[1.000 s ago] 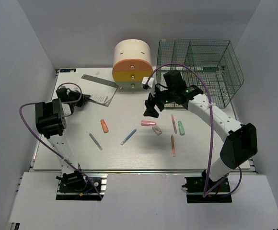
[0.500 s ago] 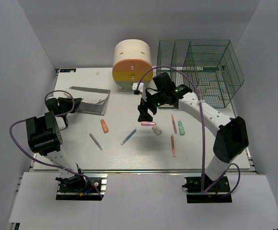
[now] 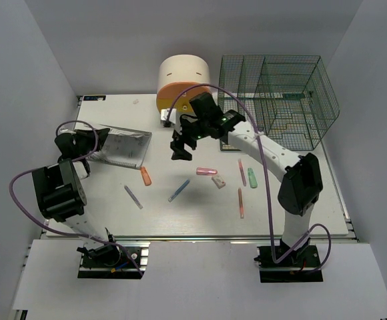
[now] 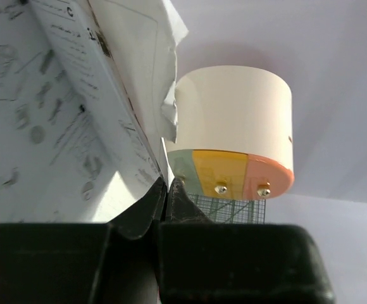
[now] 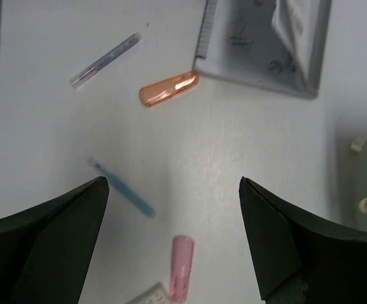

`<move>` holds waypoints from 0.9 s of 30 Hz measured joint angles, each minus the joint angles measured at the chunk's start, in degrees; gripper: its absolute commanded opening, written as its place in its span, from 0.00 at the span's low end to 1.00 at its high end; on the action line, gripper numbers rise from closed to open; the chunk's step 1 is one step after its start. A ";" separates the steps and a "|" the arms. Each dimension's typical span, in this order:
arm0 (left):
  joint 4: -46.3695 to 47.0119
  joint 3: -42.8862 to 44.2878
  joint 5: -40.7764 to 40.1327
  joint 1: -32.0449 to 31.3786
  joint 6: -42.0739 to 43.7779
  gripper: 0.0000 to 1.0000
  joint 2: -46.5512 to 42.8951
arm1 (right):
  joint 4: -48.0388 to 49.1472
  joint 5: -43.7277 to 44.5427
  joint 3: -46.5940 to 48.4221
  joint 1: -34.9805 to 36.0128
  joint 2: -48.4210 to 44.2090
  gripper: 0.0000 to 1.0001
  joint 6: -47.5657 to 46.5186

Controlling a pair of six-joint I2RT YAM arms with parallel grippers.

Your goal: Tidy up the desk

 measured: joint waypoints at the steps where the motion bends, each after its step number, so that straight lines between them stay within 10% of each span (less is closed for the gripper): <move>1: -0.72 0.00 0.07 0.00 0.07 0.00 -0.81 | 0.50 0.70 1.31 0.68 1.03 0.89 -0.63; 27: -15.91 4.39 3.17 0.04 5.57 0.00 -5.62 | 22.45 20.92 22.95 9.60 27.08 0.89 -3.56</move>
